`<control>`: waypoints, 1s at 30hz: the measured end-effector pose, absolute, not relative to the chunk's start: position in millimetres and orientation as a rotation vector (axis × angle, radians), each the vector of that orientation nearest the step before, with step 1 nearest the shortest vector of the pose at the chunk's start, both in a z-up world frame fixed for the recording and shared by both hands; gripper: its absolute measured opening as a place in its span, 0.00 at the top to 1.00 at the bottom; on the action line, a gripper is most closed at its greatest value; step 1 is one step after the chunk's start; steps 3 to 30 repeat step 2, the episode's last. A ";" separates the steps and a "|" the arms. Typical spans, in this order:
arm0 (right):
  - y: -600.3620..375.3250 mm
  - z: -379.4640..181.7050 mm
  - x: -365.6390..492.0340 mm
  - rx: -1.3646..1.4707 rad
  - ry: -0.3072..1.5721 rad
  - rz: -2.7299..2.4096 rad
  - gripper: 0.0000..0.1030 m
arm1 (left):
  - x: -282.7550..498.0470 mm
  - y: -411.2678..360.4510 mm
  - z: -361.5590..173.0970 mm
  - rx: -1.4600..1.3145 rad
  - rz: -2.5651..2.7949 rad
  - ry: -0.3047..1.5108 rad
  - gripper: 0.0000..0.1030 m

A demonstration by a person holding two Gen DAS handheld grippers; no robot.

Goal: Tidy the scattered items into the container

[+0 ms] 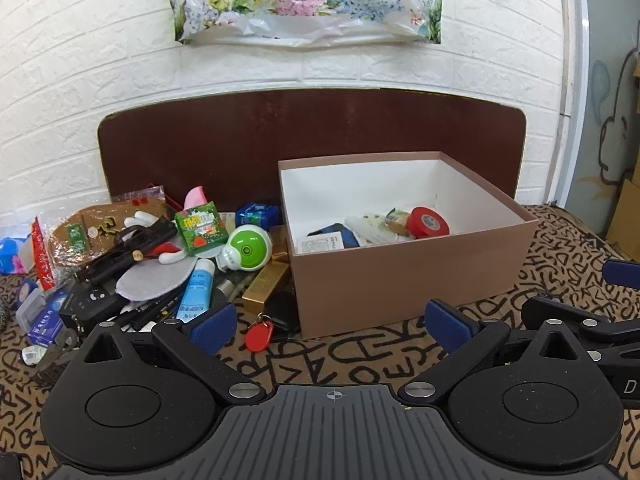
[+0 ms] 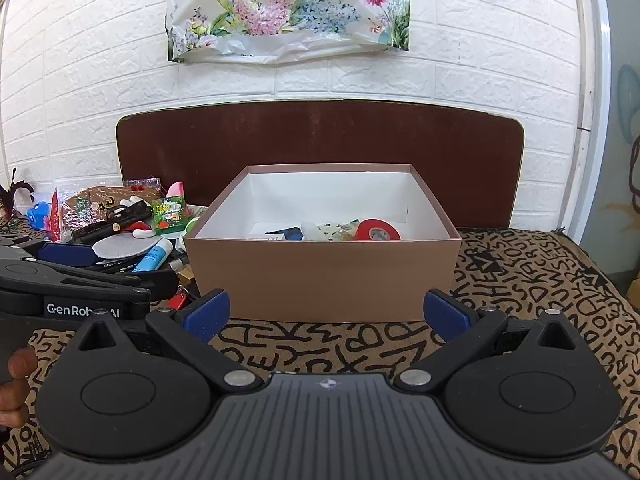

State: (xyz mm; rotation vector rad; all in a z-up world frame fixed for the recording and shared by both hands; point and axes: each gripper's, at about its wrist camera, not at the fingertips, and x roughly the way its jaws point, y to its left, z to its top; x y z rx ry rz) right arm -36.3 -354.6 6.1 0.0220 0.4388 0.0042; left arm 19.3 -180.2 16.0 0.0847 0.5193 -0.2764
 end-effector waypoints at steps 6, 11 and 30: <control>-354.2 6.4 -36.2 0.025 0.438 0.004 0.01 | 20.2 -180.4 15.9 0.085 -0.277 0.523 0.00; -354.2 6.4 -36.2 0.025 0.438 0.004 0.01 | 20.2 -180.4 15.9 0.085 -0.277 0.523 0.00; -354.2 6.4 -36.2 0.025 0.438 0.004 0.01 | 20.2 -180.4 15.9 0.085 -0.277 0.523 0.00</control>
